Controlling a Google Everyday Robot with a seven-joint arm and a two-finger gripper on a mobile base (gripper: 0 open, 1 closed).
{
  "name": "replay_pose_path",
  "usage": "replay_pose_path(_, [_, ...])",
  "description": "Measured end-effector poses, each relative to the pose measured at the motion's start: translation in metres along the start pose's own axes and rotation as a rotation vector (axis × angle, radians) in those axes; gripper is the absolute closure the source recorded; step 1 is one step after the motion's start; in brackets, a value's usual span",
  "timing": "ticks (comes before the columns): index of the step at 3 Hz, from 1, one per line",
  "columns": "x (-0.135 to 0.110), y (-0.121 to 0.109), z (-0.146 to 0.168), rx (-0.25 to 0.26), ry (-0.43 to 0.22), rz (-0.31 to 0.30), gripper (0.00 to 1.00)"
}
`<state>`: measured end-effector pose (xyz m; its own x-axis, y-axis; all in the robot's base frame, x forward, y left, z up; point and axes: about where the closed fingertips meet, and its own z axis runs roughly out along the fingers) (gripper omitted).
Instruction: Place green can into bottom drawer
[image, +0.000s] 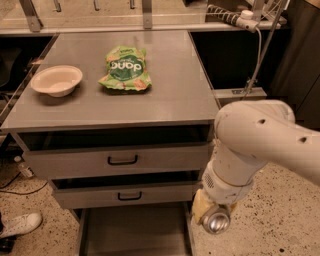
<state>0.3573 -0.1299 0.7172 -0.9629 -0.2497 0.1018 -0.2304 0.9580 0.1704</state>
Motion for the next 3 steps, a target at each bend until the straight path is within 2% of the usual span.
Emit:
replay_pose_path(1, [0.019,0.013,0.055,-0.059,0.106,0.012,1.00])
replay_pose_path(2, [0.022,0.013,0.060,-0.061,0.117,0.014,1.00])
replay_pose_path(3, [0.027,0.023,0.091,-0.104,0.152,0.020,1.00])
